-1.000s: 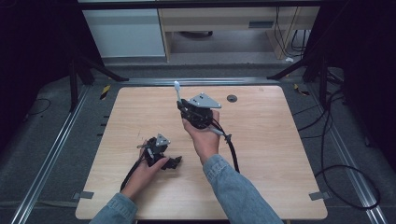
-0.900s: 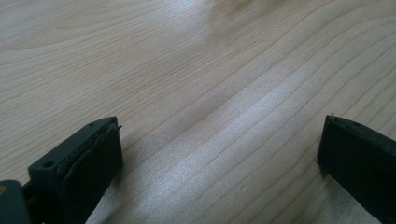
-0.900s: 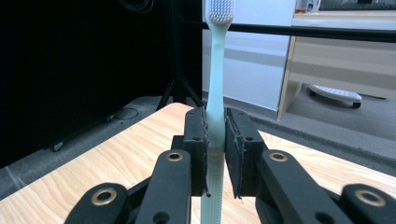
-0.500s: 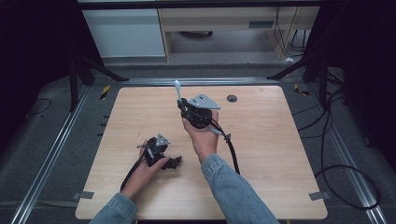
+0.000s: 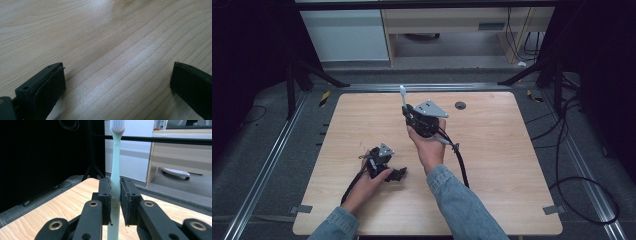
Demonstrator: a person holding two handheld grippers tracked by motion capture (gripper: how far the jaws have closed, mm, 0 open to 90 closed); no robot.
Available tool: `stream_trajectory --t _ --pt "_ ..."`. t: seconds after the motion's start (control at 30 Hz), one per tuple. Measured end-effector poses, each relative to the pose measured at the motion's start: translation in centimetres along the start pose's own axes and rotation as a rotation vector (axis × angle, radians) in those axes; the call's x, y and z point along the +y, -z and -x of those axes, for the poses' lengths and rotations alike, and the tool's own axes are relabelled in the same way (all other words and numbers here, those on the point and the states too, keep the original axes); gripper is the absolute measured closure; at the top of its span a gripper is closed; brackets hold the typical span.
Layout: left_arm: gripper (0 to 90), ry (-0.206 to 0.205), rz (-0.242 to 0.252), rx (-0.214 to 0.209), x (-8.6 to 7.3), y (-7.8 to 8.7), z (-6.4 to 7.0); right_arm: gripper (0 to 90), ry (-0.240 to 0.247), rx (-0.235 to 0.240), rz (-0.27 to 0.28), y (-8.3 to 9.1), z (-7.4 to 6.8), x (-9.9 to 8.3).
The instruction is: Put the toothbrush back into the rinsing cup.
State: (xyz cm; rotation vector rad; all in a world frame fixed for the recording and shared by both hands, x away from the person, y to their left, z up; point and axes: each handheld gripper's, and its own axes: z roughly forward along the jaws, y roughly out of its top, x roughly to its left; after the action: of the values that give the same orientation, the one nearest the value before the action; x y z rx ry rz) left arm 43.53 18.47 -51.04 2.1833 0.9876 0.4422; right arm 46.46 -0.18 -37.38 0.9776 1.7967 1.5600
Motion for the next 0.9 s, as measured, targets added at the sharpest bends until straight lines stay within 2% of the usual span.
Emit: stream_trajectory --t 0.13,0.2,0.3,0.43,0.6,0.67,0.8,0.9 --pt "0.0 0.0 0.0 0.0 0.0 0.0 0.0 79.2 -0.001 0.002 0.01 -0.05 -0.03 0.01" --pt "0.0 0.0 0.0 0.0 0.0 0.0 0.0 79.2 0.022 0.005 0.021 -0.05 -0.12 0.04" --pt "0.0 0.0 0.0 0.0 0.0 0.0 0.0 79.2 0.03 0.006 0.03 -0.06 -0.06 0.03" --pt "0.0 0.0 0.0 0.0 0.01 0.0 0.0 79.2 0.017 0.011 0.042 -0.14 0.07 -0.04" --pt "0.0 0.0 0.002 0.0 0.0 -0.03 0.02 79.2 0.03 0.018 0.069 -0.14 0.24 -0.08" --pt "0.0 0.001 0.003 0.001 0.0 -0.04 0.02 79.2 0.015 0.017 0.081 0.03 0.24 -0.04" --pt "0.0 0.001 0.003 0.001 0.0 -0.04 0.03 79.2 0.045 0.011 0.104 0.3 0.35 -0.23" --pt "0.0 0.001 0.004 0.001 0.01 -0.04 0.03 79.2 0.044 0.01 0.109 0.38 0.26 -0.37"
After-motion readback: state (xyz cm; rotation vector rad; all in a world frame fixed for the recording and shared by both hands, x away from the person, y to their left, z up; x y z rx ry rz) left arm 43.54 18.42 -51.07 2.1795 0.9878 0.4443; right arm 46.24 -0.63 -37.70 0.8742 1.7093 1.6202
